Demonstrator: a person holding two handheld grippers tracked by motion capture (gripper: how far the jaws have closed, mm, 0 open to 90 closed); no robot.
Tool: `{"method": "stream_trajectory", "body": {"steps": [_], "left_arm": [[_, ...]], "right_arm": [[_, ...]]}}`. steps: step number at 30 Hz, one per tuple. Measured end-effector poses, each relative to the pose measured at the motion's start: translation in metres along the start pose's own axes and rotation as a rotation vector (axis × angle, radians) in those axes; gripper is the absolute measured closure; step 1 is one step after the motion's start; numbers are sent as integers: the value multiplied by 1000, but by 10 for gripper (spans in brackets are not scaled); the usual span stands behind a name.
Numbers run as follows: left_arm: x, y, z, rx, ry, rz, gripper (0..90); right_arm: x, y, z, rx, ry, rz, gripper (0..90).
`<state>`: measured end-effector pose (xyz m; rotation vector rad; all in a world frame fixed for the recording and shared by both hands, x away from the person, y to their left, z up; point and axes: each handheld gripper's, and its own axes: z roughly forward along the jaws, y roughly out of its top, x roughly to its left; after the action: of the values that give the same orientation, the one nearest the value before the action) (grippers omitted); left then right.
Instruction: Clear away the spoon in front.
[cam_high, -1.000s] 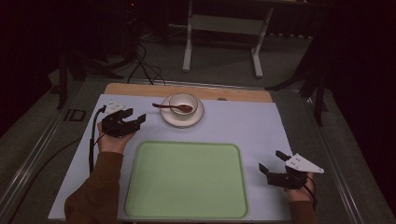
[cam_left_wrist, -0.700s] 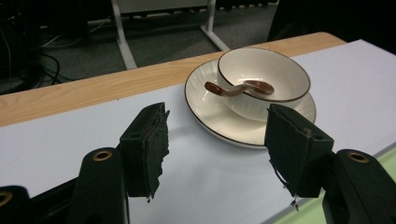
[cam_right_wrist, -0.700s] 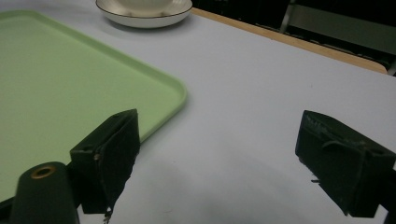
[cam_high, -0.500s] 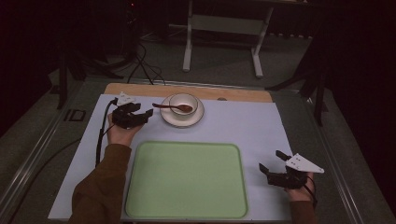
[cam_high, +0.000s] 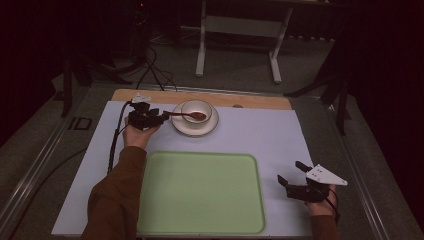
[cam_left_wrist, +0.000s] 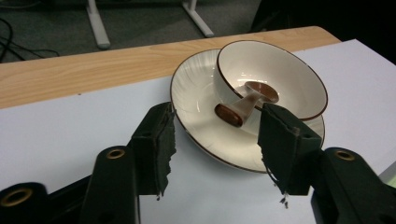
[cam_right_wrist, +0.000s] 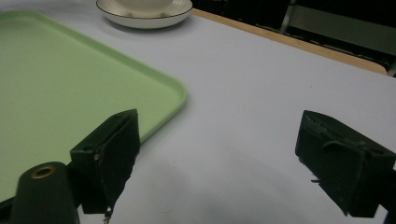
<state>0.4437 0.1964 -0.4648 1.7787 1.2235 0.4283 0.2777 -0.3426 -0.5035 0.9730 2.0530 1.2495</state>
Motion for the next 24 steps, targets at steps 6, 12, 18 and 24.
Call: {"method": "stream_trajectory", "body": {"steps": [6, 12, 18, 24], "left_arm": [[2, 3, 8, 3, -67, -41, 578], [-3, 3, 12, 35, -66, -23, 703], [-7, 3, 10, 37, -71, 9, 804], [-15, 5, 6, 15, -68, 45, 833]], "right_arm": [[-1, 0, -1, -4, 0, 1, 137], [-1, 0, -1, -4, 0, 1, 137], [-1, 0, -1, -3, 0, 2, 137], [-1, 0, -1, -4, -1, 2, 137]]}}
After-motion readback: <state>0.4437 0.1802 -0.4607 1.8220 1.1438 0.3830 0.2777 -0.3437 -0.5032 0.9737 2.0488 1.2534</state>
